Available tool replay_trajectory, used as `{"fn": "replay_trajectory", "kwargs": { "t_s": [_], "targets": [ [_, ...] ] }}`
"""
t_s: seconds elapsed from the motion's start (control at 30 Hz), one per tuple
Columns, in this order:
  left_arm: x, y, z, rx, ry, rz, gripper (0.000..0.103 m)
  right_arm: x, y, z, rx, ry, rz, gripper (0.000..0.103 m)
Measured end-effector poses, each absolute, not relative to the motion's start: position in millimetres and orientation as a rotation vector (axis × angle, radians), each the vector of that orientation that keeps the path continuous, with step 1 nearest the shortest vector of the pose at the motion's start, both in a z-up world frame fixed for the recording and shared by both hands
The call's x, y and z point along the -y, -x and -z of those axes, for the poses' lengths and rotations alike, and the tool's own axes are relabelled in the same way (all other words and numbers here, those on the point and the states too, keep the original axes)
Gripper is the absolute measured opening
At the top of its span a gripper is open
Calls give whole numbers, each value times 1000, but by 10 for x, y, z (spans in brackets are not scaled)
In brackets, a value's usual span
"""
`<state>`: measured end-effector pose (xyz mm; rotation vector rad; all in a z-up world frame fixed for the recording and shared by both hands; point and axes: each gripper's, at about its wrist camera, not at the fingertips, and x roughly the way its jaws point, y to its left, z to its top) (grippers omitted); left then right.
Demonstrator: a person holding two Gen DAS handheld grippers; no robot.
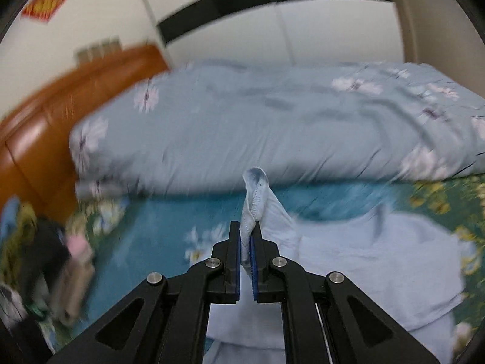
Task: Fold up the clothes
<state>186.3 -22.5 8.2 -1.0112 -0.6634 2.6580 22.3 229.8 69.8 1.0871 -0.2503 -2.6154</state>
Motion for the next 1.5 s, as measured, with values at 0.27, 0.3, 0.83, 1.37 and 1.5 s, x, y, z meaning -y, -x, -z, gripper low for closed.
{"fn": "replay_trajectory", "kwargs": {
  "t_s": [0.27,0.3,0.83,1.37,1.5],
  "targets": [
    [264,-1868,-102,682,1006,-2640,72,-1690,-321,-93,33,-1263,2522,5],
    [269,-1865,-103,682,1007,-2639,72,-1667,-330,-42,25,-1282,2516,5],
    [163,-2030,-72,716,1062,-2544,72,-2303,-836,-665,264,-1150,2396,40],
    [-698,-2886,214,588,1355,-2252,71,-5313,-3120,56,723,-1410,2569,48],
    [-718,-3029,241,604,1377,-2241,71,-5353,-3227,93,800,-1334,2513,48]
  ]
}}
